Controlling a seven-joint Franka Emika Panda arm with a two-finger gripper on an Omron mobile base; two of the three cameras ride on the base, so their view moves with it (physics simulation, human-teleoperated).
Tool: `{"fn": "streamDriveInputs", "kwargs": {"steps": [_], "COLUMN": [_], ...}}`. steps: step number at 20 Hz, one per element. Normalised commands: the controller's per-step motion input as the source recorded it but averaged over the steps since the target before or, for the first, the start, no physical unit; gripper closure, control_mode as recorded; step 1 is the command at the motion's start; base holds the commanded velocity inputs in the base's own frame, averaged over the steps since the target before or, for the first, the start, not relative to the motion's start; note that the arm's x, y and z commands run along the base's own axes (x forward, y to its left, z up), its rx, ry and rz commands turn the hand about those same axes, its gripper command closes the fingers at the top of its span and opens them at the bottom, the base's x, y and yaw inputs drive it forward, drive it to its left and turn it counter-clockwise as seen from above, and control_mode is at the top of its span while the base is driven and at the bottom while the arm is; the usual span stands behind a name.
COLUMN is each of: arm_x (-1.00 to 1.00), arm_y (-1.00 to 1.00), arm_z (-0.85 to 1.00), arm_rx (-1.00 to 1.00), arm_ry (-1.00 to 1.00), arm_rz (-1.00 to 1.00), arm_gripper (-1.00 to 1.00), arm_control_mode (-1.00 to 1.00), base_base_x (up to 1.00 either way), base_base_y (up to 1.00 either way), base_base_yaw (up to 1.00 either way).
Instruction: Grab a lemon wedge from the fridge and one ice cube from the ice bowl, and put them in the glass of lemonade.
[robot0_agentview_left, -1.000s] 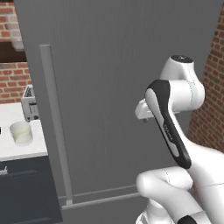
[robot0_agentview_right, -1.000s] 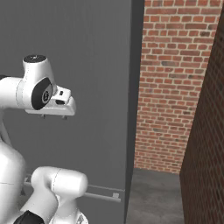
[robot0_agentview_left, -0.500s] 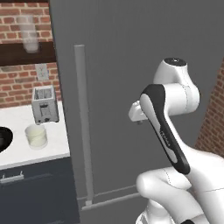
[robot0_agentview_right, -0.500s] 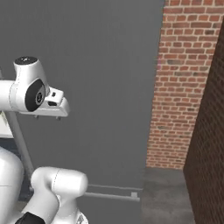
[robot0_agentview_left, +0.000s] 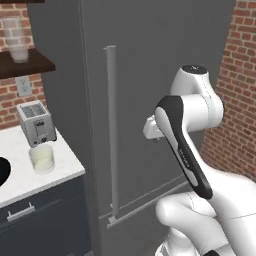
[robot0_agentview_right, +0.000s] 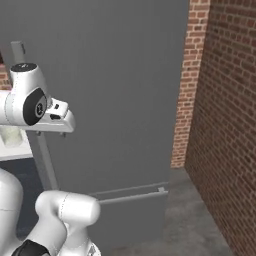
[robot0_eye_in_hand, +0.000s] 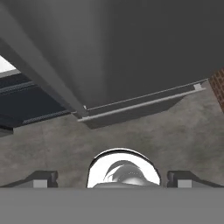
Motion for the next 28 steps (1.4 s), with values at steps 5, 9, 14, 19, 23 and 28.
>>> {"fn": "streamDriveInputs", "kwargs": {"steps": [5,9,14,19,23,28], "arm_x": [0.0,0.0,0.0,0.0,0.0,0.0], "arm_y": [0.0,0.0,0.0,0.0,0.0,0.0], "arm_z": [0.0,0.0,0.0,0.0,0.0,0.0], "arm_rx": [0.0,0.0,0.0,0.0,0.0,0.0], "arm_ry": [0.0,0.0,0.0,0.0,0.0,0.0], "arm_rz": [0.0,0.0,0.0,0.0,0.0,0.0], "arm_gripper": [-1.0,-1.0,-1.0,-1.0,-1.0,-1.0], "arm_control_mode": [1.0,1.0,1.0,1.0,1.0,1.0], "base_base_x": [-0.65,-0.52,-0.43,-0.19,-0.04,0.0], "base_base_y": [0.11,0.7,0.82,0.1,0.28,0.25], "base_base_yaw": [-0.3,-0.16,-0.08,-0.13,-0.25,-0.26]}}
